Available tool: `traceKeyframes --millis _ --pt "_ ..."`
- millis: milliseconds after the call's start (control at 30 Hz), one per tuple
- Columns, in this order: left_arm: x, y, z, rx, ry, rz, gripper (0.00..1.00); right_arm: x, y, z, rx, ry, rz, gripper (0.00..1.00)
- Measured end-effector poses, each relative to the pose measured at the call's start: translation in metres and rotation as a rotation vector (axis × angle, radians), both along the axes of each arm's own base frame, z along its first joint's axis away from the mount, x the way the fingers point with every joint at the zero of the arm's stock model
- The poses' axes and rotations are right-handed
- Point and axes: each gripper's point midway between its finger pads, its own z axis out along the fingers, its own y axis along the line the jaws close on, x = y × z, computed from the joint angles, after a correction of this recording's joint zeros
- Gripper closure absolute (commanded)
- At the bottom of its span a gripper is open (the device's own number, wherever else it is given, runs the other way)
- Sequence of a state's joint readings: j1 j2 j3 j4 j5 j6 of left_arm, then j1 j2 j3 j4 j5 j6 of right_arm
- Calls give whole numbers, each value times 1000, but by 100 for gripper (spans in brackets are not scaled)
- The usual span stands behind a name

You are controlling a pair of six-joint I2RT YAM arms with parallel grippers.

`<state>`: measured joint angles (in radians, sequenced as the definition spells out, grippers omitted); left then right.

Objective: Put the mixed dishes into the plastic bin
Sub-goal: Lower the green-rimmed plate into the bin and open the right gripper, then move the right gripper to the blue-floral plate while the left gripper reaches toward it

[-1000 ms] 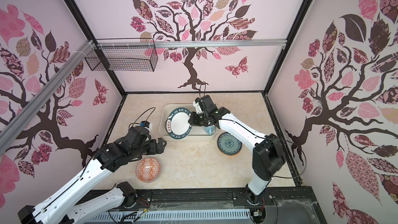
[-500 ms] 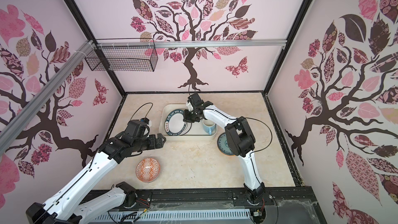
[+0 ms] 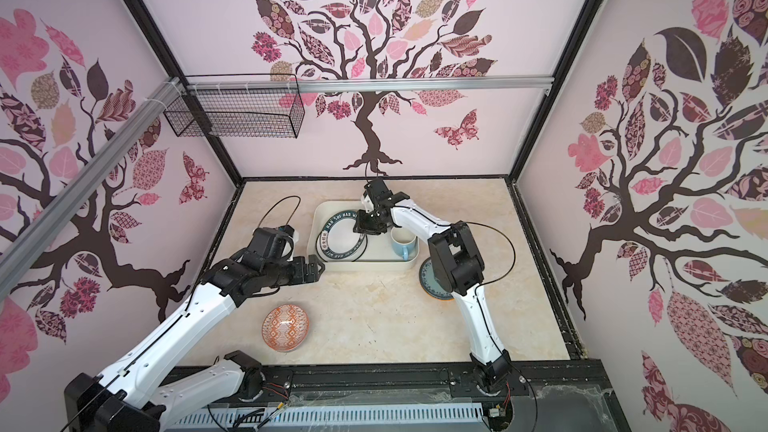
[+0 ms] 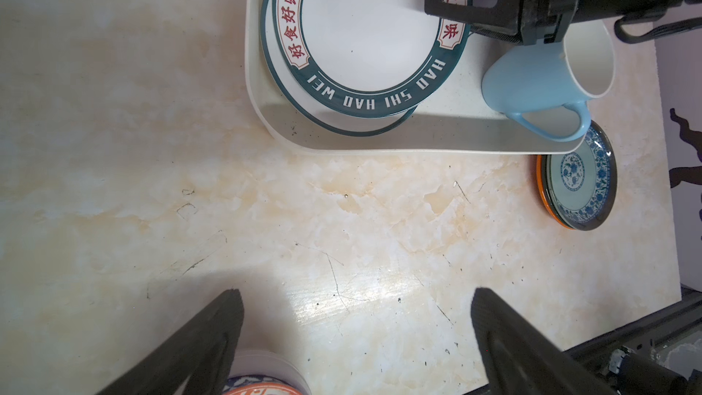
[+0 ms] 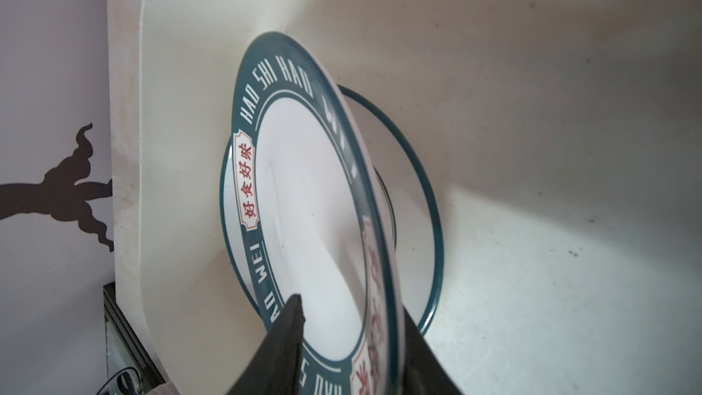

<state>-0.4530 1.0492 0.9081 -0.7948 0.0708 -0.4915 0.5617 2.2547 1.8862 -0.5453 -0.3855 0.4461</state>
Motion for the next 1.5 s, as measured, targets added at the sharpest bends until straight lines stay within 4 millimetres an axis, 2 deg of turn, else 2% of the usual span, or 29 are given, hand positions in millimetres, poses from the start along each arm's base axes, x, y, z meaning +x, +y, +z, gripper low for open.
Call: traceKeyframes --millis 233,433,600,867,1033,1133,1267,1333,1400,1467,1500 --pt "-2 0 -3 -1 8 -3 2 -1 -9 -7 -55 -2 -3 46" --pt "-3 0 -4 -2 9 -4 2 -6 -16 -13 -104 7 1 42" --pt "-3 0 -4 -2 8 -3 2 -14 -12 -14 -126 9 30 42" --pt "-3 2 -1 -6 -4 -2 2 -19 4 5 -146 -25 71 43" --pt "-4 2 4 -18 -22 -3 2 -23 -8 11 -185 -44 56 44" --pt "-7 -1 8 -32 -31 -14 2 -37 -31 27 -223 -66 31 44" --pt "-20 -19 13 -34 -49 -80 2 -66 -76 75 -232 -153 -35 43" --pt "-32 -35 14 -35 -50 -140 2 -78 -108 99 -216 -215 -102 39" --pt "-45 -52 12 -31 -44 -195 2 -90 -152 113 -214 -268 -204 35" --pt "-56 -69 8 -16 -37 -245 2 -98 -198 108 -227 -277 -319 35" --pt "-62 -79 4 -8 -30 -275 2 -103 -222 99 -242 -265 -381 34"
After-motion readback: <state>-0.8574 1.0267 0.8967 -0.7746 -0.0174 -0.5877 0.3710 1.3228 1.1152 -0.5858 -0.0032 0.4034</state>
